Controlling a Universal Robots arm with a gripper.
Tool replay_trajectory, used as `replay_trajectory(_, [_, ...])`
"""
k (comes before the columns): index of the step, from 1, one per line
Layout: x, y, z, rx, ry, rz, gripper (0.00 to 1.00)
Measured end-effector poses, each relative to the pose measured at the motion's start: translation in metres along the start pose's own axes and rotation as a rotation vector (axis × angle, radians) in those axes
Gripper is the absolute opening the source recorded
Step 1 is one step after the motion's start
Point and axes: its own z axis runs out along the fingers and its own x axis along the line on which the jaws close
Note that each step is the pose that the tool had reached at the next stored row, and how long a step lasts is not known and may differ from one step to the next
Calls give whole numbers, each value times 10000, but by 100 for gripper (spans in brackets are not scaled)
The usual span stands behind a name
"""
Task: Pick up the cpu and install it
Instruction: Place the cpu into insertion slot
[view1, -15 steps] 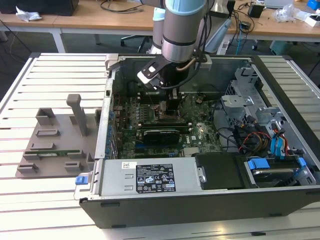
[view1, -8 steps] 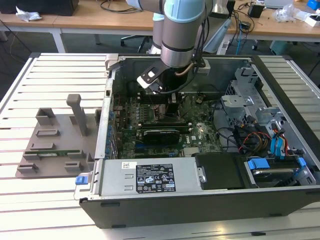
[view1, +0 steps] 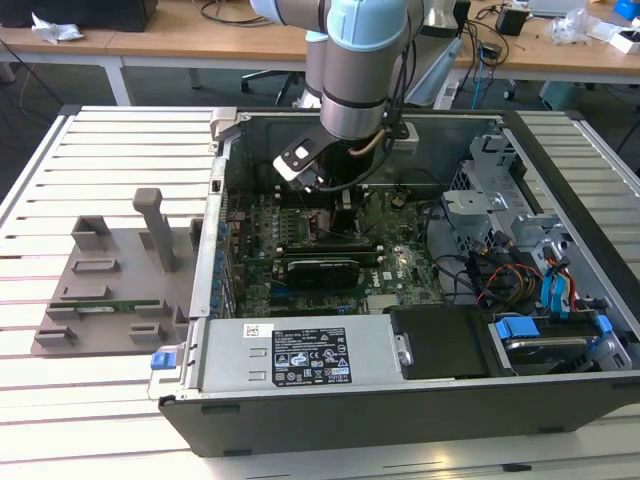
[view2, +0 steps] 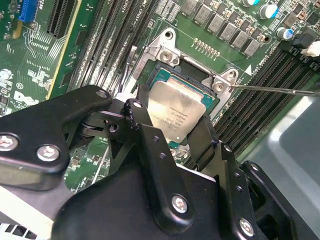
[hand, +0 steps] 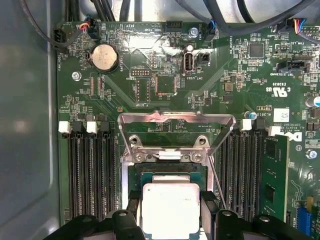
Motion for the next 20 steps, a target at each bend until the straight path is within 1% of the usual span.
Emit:
replay_trajectory(5, [0, 12, 38, 0, -9, -32, 55])
replay_trajectory(14, [1, 19, 56, 0, -7, -35, 55])
replay_trajectory(17, [1, 19, 57, -1, -7, -35, 56])
replay_trajectory(18, [1, 19, 57, -1, -6, -34, 62])
replay_trajectory(20, [1, 19, 58, -1, -6, -35, 62])
